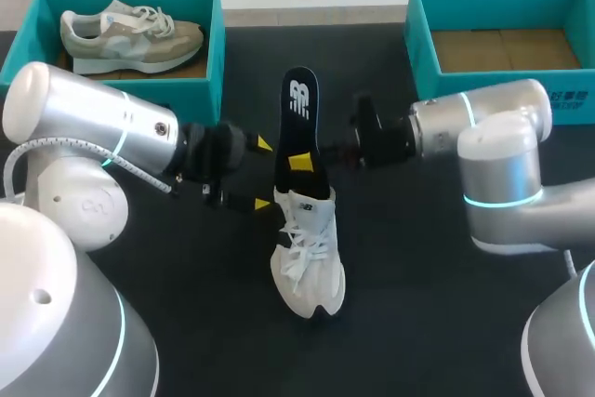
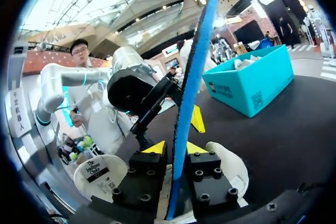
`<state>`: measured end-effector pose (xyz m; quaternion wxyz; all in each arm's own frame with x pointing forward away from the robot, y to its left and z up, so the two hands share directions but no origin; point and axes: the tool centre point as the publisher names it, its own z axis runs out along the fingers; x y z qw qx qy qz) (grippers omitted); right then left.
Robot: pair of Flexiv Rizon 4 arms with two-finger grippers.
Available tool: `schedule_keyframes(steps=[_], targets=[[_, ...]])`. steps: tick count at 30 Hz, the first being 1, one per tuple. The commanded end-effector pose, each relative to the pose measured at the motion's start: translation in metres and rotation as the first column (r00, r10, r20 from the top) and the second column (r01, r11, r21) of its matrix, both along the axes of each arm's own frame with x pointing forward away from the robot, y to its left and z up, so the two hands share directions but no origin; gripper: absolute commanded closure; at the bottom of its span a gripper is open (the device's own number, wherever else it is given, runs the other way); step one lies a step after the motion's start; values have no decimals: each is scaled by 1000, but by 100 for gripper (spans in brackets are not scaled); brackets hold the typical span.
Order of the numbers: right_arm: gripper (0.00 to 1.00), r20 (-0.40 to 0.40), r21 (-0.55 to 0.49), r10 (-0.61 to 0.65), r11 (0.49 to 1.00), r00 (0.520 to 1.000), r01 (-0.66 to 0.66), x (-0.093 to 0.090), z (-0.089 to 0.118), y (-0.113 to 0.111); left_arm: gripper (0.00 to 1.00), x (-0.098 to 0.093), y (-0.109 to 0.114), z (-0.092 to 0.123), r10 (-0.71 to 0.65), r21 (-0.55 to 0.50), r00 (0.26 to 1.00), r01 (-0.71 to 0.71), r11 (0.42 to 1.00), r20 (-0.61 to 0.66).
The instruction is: Take the shoe out of the shoebox, open the shoe tongue, remove and reinsert the insole, then place the shoe into the shoebox
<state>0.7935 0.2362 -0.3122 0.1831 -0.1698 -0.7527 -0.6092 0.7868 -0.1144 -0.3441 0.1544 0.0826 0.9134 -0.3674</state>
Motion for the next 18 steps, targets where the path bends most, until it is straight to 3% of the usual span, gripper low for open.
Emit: schedule_keyframes(steps=[1, 12, 18], targets=[[100, -53, -42, 46, 998, 998, -49, 6, -10, -1, 0, 0, 0, 0, 0, 3, 1000, 0, 1000, 0], [100, -206, -72, 37, 996, 978, -53, -30, -37, 0, 0, 0, 0, 0, 0, 3, 1000, 0, 1000, 0], [100, -235, -66, 17, 997, 972, -34, -45, -41, 1, 0, 0, 0, 0, 0, 3, 1000, 0, 1000, 0]])
